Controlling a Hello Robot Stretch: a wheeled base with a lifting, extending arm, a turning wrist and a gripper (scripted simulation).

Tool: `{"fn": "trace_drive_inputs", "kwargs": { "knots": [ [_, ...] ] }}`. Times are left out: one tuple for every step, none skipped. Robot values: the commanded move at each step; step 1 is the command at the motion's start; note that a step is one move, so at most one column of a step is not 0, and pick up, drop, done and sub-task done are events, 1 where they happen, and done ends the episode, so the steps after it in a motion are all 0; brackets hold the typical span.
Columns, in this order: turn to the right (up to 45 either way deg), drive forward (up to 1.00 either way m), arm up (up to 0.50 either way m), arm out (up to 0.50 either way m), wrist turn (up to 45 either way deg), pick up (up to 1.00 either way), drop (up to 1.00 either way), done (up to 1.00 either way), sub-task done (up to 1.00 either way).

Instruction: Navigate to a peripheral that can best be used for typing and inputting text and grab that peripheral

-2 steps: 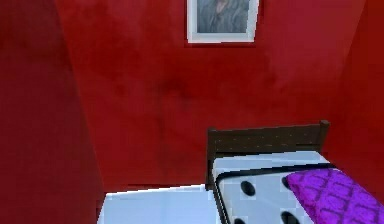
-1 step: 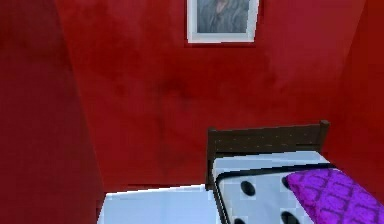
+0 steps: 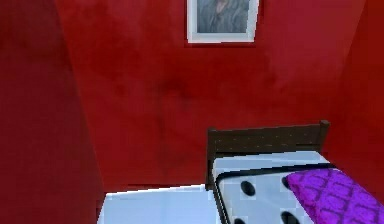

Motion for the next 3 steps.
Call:
{"fn": "trace_drive_inputs", "kwargs": {
  "knots": [
    [0.0, 0.0, 0.0, 0.0, 45.0, 0.0, 0.0, 0.0, 0.0],
    [0.0, 0.0, 0.0, 0.0, 45.0, 0.0, 0.0, 0.0, 0.0],
    [0.0, 0.0, 0.0, 0.0, 18.0, 0.0, 0.0, 0.0, 0.0]
  ]
}}
